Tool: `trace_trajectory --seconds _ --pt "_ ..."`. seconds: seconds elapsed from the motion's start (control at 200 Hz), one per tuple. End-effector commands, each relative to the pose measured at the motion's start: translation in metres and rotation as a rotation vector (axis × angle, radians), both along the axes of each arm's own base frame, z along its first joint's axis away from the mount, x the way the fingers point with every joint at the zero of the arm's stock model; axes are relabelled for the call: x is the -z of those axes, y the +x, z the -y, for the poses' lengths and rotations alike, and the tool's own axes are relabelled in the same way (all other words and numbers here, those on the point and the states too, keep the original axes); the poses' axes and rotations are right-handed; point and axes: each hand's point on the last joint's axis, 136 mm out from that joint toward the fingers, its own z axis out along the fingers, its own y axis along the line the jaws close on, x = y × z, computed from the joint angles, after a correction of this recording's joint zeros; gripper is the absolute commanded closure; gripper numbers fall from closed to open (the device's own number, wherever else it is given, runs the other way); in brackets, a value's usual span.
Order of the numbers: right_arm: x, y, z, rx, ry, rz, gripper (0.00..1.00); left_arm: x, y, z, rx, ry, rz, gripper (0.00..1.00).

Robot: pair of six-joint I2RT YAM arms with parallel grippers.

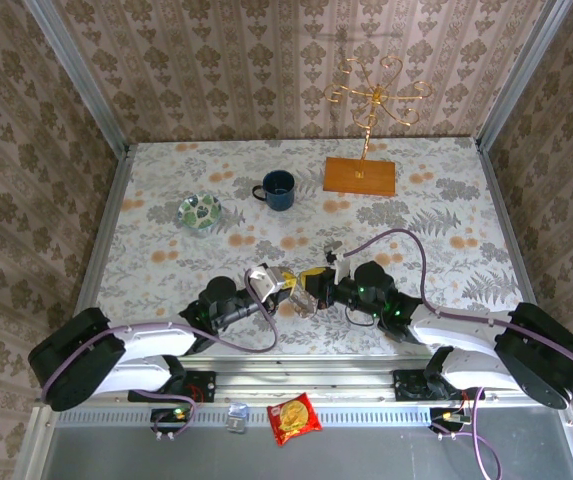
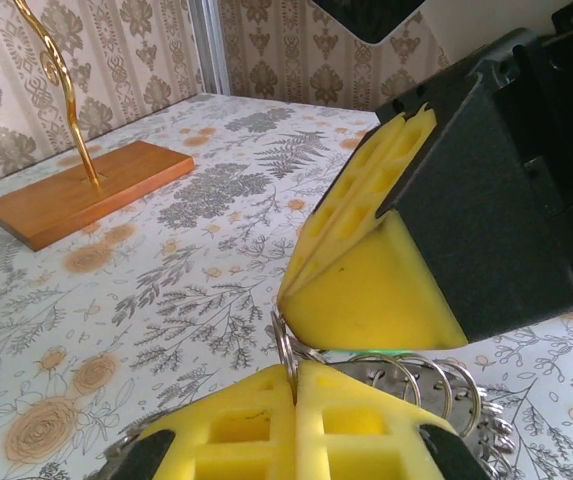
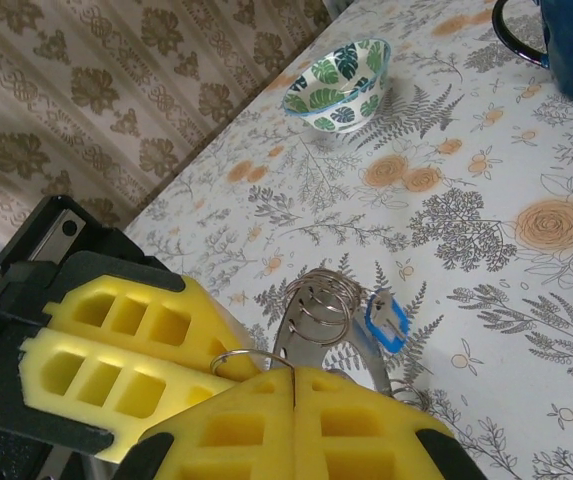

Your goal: Put the keys on the keyring

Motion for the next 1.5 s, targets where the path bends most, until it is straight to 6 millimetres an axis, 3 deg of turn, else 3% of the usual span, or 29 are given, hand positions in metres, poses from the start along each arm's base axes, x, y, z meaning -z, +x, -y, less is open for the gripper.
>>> trace_trajectory --seconds 0.0,0.25,0.44,1.08,1.275,1.395,1.495 --pt "-0.001 0.011 0.008 0.087 0.051 -0.020 1.00 -0.014 -0.004 0.003 0.010 -0.047 0.068 1.00" --pt "0.006 0.011 0.010 0.098 0.044 -0.053 1.00 -0.016 -0.004 0.003 0.004 -0.055 0.082 1.00" --pt "0.011 0.008 0.008 0.084 0.029 -0.074 0.89 -0.018 -0.004 0.003 0.002 -0.060 0.088 1.00" --pt "0.013 0.004 0.010 0.019 0.003 -0.082 0.75 -0.018 -0.005 0.005 0.010 -0.078 0.091 1.00" --pt "-0.021 0.001 0.024 -0.094 -0.028 0.098 0.62 -0.018 -0.011 0.005 0.037 -0.086 0.090 1.00" --pt "-0.012 -0.015 0.017 -0.266 -0.205 0.211 0.59 -0.018 -0.013 0.005 0.046 -0.091 0.089 1.00" --pt "-0.011 -0.021 0.010 -0.366 -0.226 0.254 0.57 -0.019 -0.013 0.005 0.048 -0.095 0.091 1.00"
